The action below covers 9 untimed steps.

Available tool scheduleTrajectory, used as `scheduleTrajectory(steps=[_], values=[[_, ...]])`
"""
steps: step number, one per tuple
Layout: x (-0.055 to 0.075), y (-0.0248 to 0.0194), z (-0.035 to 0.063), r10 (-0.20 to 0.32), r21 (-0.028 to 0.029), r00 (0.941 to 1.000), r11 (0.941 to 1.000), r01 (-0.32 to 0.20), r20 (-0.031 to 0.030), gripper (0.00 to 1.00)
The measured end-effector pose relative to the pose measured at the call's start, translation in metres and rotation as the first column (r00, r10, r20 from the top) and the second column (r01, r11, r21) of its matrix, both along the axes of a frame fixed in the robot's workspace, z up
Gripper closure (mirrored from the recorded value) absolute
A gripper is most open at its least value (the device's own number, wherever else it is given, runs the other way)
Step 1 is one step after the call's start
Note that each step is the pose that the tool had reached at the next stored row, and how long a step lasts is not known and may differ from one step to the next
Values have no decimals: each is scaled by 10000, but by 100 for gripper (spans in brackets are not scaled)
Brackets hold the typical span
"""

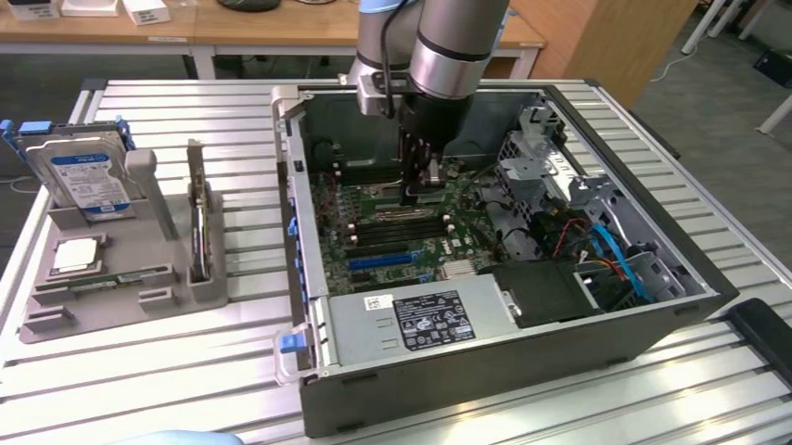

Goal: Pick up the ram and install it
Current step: 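Insert the ram into the slot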

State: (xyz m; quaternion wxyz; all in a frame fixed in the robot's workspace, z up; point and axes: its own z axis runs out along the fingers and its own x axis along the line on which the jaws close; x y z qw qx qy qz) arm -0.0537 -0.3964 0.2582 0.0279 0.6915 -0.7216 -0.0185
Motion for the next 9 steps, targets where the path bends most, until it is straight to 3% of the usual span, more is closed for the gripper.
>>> scheduleTrajectory(steps=[9], values=[[0,-6,-64,-133,-127,9999,9998,133,0,87]])
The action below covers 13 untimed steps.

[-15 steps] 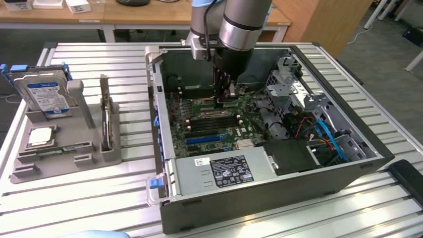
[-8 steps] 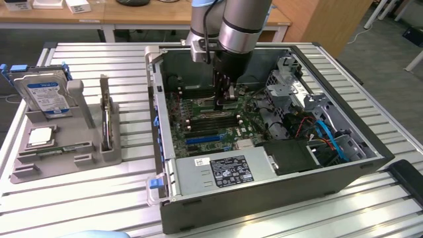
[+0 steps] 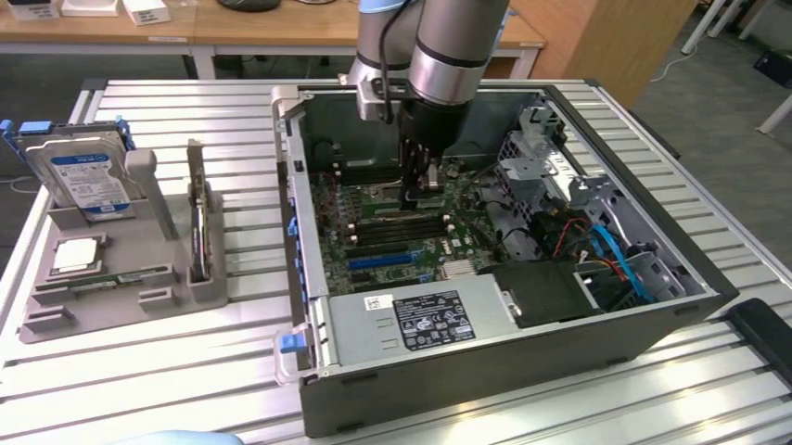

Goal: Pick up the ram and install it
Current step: 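Insert the ram into the slot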

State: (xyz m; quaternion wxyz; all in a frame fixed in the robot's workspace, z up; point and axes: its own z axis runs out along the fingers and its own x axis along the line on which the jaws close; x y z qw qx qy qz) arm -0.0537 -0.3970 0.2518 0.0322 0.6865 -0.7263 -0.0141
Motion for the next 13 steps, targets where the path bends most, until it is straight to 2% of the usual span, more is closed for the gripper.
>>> scheduleTrajectory(steps=[6,13], values=[[0,-2,-49,-125,-54,9999,9999,125,1,87],[0,-2,-57,-138,-61,9999,9999,138,1,87]])
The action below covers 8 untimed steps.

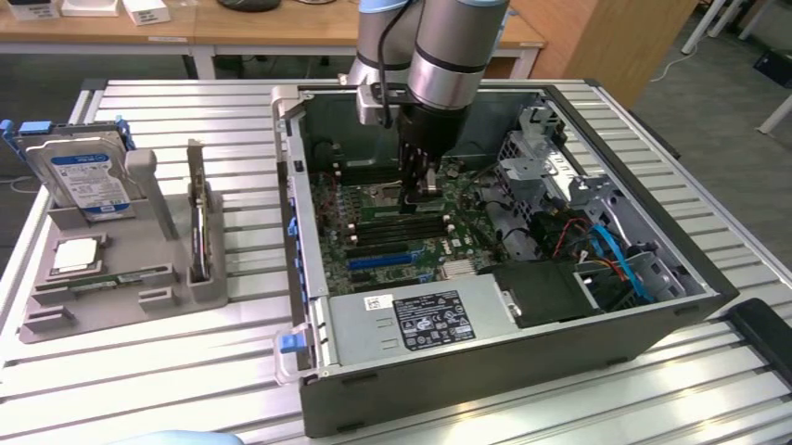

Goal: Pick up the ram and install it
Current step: 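Insert the ram into the slot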

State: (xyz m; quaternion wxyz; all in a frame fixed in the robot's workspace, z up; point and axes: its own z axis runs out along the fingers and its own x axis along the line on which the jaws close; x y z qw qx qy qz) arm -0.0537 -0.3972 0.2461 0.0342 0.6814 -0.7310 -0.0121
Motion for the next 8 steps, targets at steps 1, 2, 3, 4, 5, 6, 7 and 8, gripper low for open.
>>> scheduleTrajectory(steps=[1,2,3,4,5,6,7,8], values=[[0,0,-3,0,-5,10000,10000,0,1,87],[0,0,-7,0,-15,10000,10000,0,1,87],[0,0,-11,0,-32,10000,10000,0,0,87],[1,0,-16,1,-51,10000,10000,-1,0,87],[2,0,-22,0,-71,10000,10000,0,0,87],[3,0,-29,0,-97,10000,10000,0,0,87],[4,0,-36,0,-125,10000,9999,0,-1,87],[5,0,-43,0,-155,10000,9999,0,-1,87]])
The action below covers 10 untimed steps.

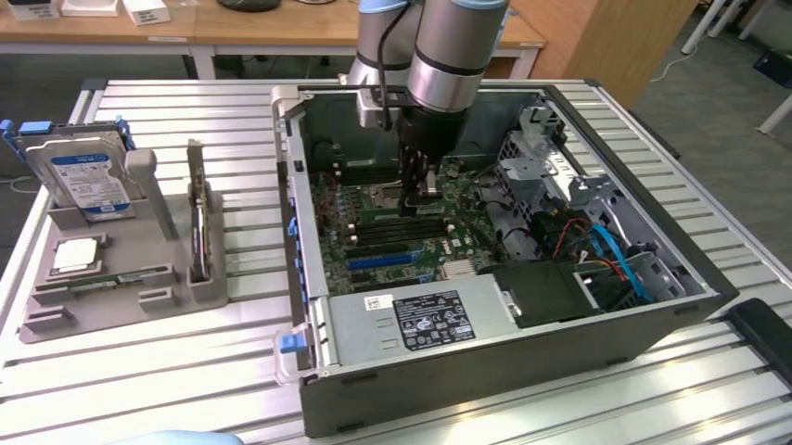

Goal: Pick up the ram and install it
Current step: 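Insert the ram into the slot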

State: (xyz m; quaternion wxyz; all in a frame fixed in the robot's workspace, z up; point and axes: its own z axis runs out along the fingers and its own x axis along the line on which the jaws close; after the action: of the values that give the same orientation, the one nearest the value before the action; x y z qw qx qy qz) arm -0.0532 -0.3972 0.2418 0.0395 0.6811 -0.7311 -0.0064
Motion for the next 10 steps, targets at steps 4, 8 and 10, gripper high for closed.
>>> scheduleTrajectory(steps=[4,8,10], values=[[1,0,-24,4,-85,10000,10000,-4,0,87],[0,0,-26,44,-86,10000,10000,-44,0,87],[0,0,-26,44,-85,10000,10000,-44,1,87]])
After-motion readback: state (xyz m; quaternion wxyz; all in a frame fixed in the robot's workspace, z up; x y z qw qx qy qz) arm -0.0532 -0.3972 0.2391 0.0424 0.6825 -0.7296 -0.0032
